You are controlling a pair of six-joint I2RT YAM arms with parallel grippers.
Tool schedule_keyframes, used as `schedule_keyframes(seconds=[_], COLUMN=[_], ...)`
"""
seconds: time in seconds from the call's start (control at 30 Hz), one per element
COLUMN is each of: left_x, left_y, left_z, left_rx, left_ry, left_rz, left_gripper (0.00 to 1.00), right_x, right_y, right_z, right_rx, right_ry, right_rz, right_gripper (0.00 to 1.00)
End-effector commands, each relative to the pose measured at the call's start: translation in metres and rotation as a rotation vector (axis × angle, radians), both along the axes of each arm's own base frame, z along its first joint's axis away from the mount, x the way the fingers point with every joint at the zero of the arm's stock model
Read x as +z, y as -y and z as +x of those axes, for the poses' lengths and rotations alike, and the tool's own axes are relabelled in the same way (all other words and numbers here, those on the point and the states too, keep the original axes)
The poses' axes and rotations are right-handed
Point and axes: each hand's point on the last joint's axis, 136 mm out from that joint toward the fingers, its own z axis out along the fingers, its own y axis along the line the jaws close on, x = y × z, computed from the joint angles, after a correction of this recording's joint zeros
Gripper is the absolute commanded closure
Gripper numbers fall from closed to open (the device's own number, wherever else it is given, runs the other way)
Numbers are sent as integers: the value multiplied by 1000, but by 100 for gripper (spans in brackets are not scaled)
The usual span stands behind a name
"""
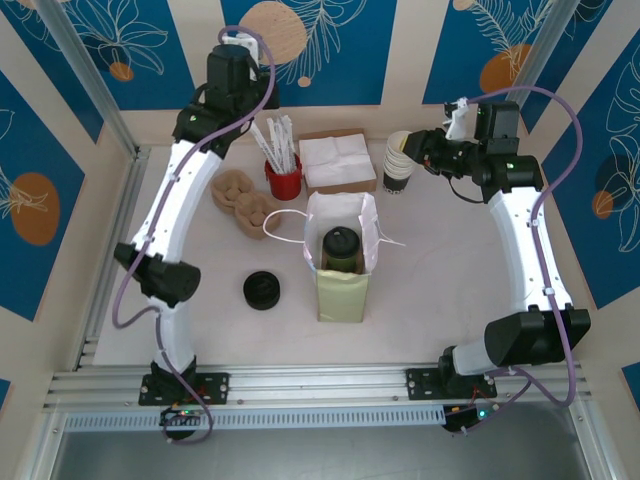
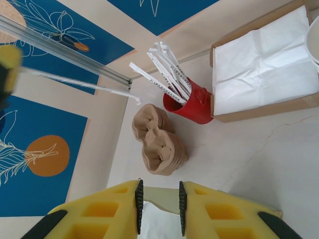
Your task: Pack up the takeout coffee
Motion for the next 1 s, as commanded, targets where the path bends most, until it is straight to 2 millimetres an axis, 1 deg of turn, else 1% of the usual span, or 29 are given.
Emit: schedule_keyframes(seconds=[0.0, 0.1, 0.17, 0.23, 0.3, 0.37, 0.47, 0.57, 0.63, 0.7, 0.77, 0.83, 0.9, 0.93, 0.97], left_x=[54, 81, 91, 94, 89, 80, 60, 34, 14, -8, -24, -39, -55, -58, -60], left_y=[20, 40, 52, 60, 72, 81, 98, 116, 123, 123, 121, 118, 114, 111, 108], left_z=[-60, -106, -132, -153, -173, -189, -210, -231, -242, -248, -254, -260, -263, -264, -265], left_rx=[-115, -207, -268, -304, -371, -417, -510, -593, -631, -634, -635, -635, -620, -607, -598], left_ry=[125, 196, 223, 230, 215, 192, 140, 75, 28, -24, -59, -83, -116, -131, -144], left_rz=[73, 94, 91, 84, 68, 64, 29, 21, 20, 15, -6, -27, -36, -48, -65], left_gripper=[92, 92, 92, 92, 92, 93, 92, 92, 92, 92, 92, 92, 91, 87, 79], right_x=[16, 16, 18, 19, 18, 16, 12, 3, -3, -9, -14, -19, -21, -21, -23], right_y=[1, 3, 4, 6, 9, 11, 14, 15, 13, 7, -1, -12, -27, -34, -42], right_z=[-5, -2, 0, 3, 6, 10, 19, 32, 40, 50, 60, 71, 81, 84, 88], right_rx=[21, 16, 12, 7, -5, -14, -26, -47, -55, -54, -48, -35, -10, 2, 11], right_ry=[66, 69, 79, 87, 93, 95, 98, 85, 73, 56, 33, 17, 22, 32, 38], right_rz=[-2, 5, 6, -1, -12, -23, -39, -59, -79, -98, -105, -98, -104, -116, -137], right_gripper=[72, 72, 72, 72, 72, 72, 72, 72, 72, 72, 70, 69, 69, 69, 69])
